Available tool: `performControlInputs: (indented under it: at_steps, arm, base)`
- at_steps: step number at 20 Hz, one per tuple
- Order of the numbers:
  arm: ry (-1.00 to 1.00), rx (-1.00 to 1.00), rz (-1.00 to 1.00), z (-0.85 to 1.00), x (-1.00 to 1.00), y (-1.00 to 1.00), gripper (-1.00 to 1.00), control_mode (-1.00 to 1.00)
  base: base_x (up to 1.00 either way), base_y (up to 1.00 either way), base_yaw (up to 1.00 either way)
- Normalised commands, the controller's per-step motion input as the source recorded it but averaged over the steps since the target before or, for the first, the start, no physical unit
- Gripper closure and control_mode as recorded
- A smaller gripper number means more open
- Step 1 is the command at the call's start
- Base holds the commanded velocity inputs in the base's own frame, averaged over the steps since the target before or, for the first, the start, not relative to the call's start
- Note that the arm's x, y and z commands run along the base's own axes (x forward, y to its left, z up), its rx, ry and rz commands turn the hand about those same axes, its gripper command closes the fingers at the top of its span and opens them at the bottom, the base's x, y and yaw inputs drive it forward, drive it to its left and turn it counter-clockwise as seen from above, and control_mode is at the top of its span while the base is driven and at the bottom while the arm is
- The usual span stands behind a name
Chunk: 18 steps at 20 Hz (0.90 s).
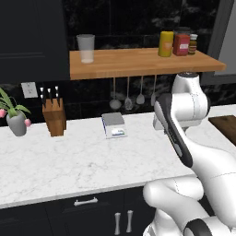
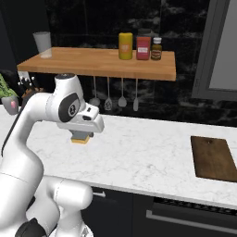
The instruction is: Pick up the sponge from the counter and clean the cutting board by briefly scrubbing or pressing down on the cutting board. Once finished, release the sponge.
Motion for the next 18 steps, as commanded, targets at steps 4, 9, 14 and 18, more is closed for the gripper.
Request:
performControlInputs:
  at_steps: [4,9,14,18]
  arm:
    - [-0.04,0.01,-0.02,0.00,0.00,0.00,1.00,-1.00]
    - [-0.03,0.02,-0.02,0.00,0.00,0.00,1.00,-1.00]
    - [0.00,0.01,0.00,0.00,0.00,0.00,1.00,-1.00]
    - [0.00,0.00,0.00,0.00,0.00,0.00,1.00,1.00]
  base:
    - [0.00,0.00,0.00]
    - [0.00,0.00,0.00]
    - [0.00,0.00,0.00]
    - [-0.06,-0.08,0.00]
